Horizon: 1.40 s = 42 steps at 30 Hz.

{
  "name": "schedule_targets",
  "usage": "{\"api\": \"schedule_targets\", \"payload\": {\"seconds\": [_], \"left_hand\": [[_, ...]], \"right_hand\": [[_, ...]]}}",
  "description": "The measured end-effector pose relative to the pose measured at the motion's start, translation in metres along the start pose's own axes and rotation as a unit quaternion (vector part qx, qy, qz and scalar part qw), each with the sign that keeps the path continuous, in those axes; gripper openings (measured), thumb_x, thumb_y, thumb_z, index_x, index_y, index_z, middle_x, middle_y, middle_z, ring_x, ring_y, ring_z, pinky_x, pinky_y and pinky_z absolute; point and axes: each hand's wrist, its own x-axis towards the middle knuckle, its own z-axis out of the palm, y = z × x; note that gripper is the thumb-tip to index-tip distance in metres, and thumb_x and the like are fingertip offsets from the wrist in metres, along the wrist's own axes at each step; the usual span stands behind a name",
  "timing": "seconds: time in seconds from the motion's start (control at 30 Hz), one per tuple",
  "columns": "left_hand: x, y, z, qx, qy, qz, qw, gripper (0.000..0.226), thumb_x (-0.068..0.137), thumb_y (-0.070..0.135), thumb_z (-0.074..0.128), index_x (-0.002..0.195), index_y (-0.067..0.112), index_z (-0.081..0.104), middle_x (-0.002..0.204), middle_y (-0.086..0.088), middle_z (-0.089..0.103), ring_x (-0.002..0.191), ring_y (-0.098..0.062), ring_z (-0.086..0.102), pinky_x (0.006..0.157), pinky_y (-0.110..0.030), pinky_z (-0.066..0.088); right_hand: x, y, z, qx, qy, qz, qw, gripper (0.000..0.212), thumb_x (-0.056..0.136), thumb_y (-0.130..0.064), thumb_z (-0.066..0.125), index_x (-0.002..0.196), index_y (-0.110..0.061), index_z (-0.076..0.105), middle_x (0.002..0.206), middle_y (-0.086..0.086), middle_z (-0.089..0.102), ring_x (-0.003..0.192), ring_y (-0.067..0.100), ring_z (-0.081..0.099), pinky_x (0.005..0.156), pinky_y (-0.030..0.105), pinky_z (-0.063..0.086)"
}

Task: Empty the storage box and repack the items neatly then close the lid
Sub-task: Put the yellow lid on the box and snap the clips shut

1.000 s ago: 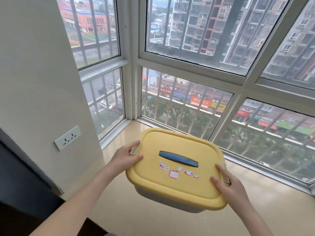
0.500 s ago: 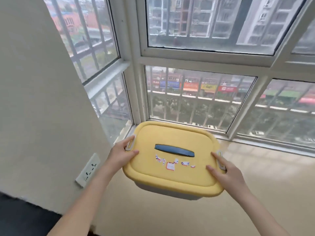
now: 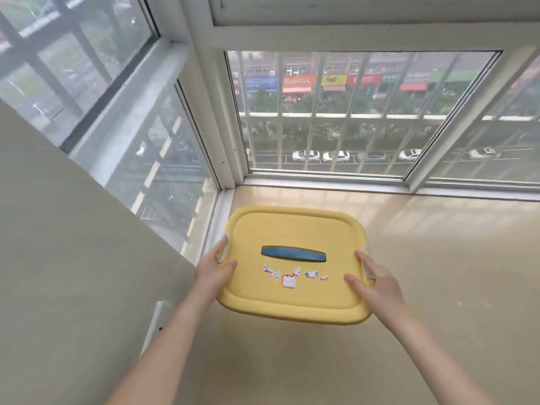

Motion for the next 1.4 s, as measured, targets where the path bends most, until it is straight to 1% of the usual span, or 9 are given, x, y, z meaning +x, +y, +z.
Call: {"api": "schedule_targets", "payload": {"seconds": [0.13, 0.3, 0.53, 0.63, 0.8, 0.93, 1.03, 1.23, 1.4], "left_hand": [[0.037, -0.03, 0.023, 0.02, -0.024, -0.034, 0.999, 0.085, 0.076, 0.016, 0.082, 0.148, 0.03, 0.04, 0.146, 0.006, 0.048, 0.131, -0.017, 0.046, 0.109, -0.031, 0.037], [0.081, -0.06, 0.043, 0.048, 0.004, -0.062, 0.997, 0.087, 0.075, 0.013, 0.082, 0.149, 0.03, 0.038, 0.144, 0.003, 0.052, 0.129, -0.022, 0.049, 0.107, -0.032, 0.039], [0.15, -0.06, 0.049, 0.1, 0.008, -0.01, 0.995, 0.086, 0.081, 0.012, 0.078, 0.152, 0.022, 0.032, 0.145, -0.002, 0.049, 0.133, -0.02, 0.045, 0.098, -0.018, 0.032], [0.184, -0.053, 0.05, 0.113, 0.015, 0.01, 0.993, 0.086, 0.082, 0.011, 0.077, 0.153, 0.019, 0.028, 0.141, -0.006, 0.051, 0.13, -0.021, 0.047, 0.091, -0.012, 0.029], [0.238, -0.037, 0.049, 0.131, 0.009, 0.028, 0.991, 0.085, 0.085, 0.016, 0.074, 0.154, 0.021, 0.024, 0.143, -0.007, 0.048, 0.132, -0.024, 0.045, 0.102, -0.025, 0.032], [0.266, -0.029, 0.05, 0.122, 0.012, 0.026, 0.992, 0.084, 0.087, 0.018, 0.073, 0.155, 0.026, 0.024, 0.144, -0.009, 0.045, 0.134, -0.025, 0.042, 0.108, -0.03, 0.031], [0.281, -0.026, 0.051, 0.105, 0.012, 0.029, 0.994, 0.083, 0.087, 0.018, 0.072, 0.155, 0.025, 0.024, 0.143, -0.007, 0.046, 0.133, -0.022, 0.043, 0.105, -0.025, 0.031], [0.295, -0.025, 0.052, 0.093, 0.007, 0.023, 0.995, 0.081, 0.09, 0.025, 0.069, 0.154, 0.034, 0.02, 0.147, -0.004, 0.041, 0.134, -0.023, 0.041, 0.111, -0.037, 0.035], [0.299, -0.02, 0.052, 0.1, 0.007, 0.026, 0.995, 0.08, 0.091, 0.028, 0.067, 0.155, 0.032, 0.019, 0.142, -0.004, 0.044, 0.13, -0.025, 0.045, 0.105, -0.035, 0.037]], "right_hand": [[0.038, 0.033, 0.03, 0.009, -0.004, 0.002, 1.0, 0.065, 0.084, -0.03, 0.076, 0.143, -0.028, 0.049, 0.113, 0.007, 0.058, 0.106, 0.019, 0.05, 0.093, 0.032, 0.04], [0.081, 0.056, 0.069, -0.008, -0.017, -0.013, 1.0, 0.067, 0.083, -0.031, 0.077, 0.143, -0.026, 0.048, 0.111, 0.002, 0.058, 0.11, 0.022, 0.05, 0.096, 0.032, 0.038], [0.147, 0.053, 0.097, -0.024, -0.002, -0.036, 0.999, 0.069, 0.081, -0.033, 0.077, 0.143, -0.02, 0.05, 0.102, 0.001, 0.056, 0.102, 0.023, 0.051, 0.093, 0.035, 0.041], [0.182, 0.048, 0.104, -0.076, 0.016, -0.081, 0.994, 0.069, 0.084, -0.047, 0.07, 0.143, -0.015, 0.051, 0.095, 0.009, 0.059, 0.092, 0.032, 0.056, 0.085, 0.041, 0.047], [0.237, 0.033, 0.11, -0.143, 0.05, -0.135, 0.979, 0.075, 0.085, -0.059, 0.057, 0.141, -0.009, 0.052, 0.078, 0.007, 0.048, 0.076, 0.033, 0.055, 0.073, 0.036, 0.045], [0.274, 0.023, 0.111, -0.152, 0.039, -0.14, 0.978, 0.066, 0.088, -0.041, 0.068, 0.143, -0.008, 0.05, 0.081, 0.012, 0.05, 0.082, 0.037, 0.055, 0.076, 0.036, 0.042], [0.295, 0.017, 0.108, -0.154, 0.028, -0.134, 0.979, 0.066, 0.086, -0.029, 0.073, 0.143, -0.008, 0.048, 0.084, 0.015, 0.051, 0.087, 0.037, 0.054, 0.079, 0.035, 0.04], [0.317, 0.014, 0.106, -0.164, 0.022, -0.144, 0.976, 0.066, 0.087, -0.029, 0.072, 0.144, -0.008, 0.048, 0.084, 0.016, 0.053, 0.089, 0.037, 0.052, 0.08, 0.037, 0.04], [0.321, 0.011, 0.105, -0.173, 0.022, -0.14, 0.975, 0.065, 0.09, -0.032, 0.069, 0.147, -0.011, 0.044, 0.088, 0.019, 0.055, 0.094, 0.039, 0.052, 0.086, 0.041, 0.04]]}}
